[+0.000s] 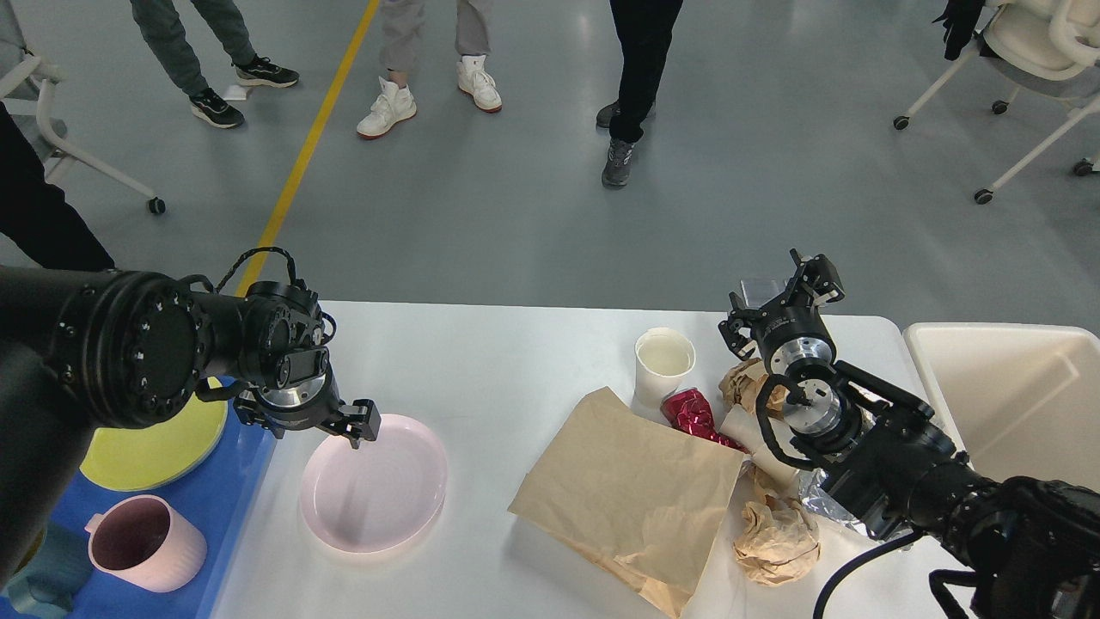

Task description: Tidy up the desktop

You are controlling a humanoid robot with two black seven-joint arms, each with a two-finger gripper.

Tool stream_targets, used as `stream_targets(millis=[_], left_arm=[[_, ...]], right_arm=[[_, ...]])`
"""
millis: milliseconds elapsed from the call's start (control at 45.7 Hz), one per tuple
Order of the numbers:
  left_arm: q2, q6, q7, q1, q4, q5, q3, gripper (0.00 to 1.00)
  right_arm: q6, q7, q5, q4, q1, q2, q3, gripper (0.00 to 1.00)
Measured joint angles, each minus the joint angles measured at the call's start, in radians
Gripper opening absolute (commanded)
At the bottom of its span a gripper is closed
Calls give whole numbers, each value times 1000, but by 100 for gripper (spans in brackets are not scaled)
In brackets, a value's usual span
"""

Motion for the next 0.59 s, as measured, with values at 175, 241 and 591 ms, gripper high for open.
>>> stream_targets(millis=[175,241,591], left_arm=[[-1,54,1,66,25,0,-3,96],[0,58,1,83,33,0,-8,96],[20,53,1,143,41,0,-22,93]], right_arm=[[0,0,0,0,0,0,0,100],[0,0,0,0,0,0,0,100],[0,0,0,0,0,0,0,100]])
